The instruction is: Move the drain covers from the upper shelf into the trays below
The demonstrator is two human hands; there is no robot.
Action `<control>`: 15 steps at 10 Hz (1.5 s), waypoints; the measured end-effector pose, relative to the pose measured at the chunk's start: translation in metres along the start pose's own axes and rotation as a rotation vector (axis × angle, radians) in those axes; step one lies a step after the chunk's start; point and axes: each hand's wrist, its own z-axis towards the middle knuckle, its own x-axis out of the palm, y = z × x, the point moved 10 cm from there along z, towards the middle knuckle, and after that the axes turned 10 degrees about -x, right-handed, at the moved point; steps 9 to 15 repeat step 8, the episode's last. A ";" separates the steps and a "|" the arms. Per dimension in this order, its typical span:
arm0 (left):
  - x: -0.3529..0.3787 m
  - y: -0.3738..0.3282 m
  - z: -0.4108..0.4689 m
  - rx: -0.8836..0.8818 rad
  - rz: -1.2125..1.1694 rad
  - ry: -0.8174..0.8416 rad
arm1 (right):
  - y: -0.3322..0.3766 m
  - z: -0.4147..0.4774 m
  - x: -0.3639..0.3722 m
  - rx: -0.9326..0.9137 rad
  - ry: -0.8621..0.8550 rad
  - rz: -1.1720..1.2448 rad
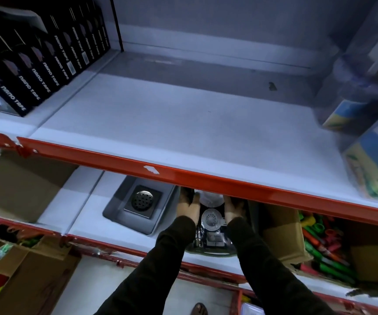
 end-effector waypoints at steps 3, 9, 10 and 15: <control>-0.111 0.065 0.003 0.004 1.466 -0.163 | -0.010 -0.105 0.060 -0.577 0.181 -1.009; -0.117 0.087 -0.073 0.410 1.571 0.141 | -0.028 -0.204 0.105 -0.529 0.222 -1.062; -0.117 0.087 -0.073 0.410 1.571 0.141 | -0.028 -0.204 0.105 -0.529 0.222 -1.062; -0.117 0.087 -0.073 0.410 1.571 0.141 | -0.028 -0.204 0.105 -0.529 0.222 -1.062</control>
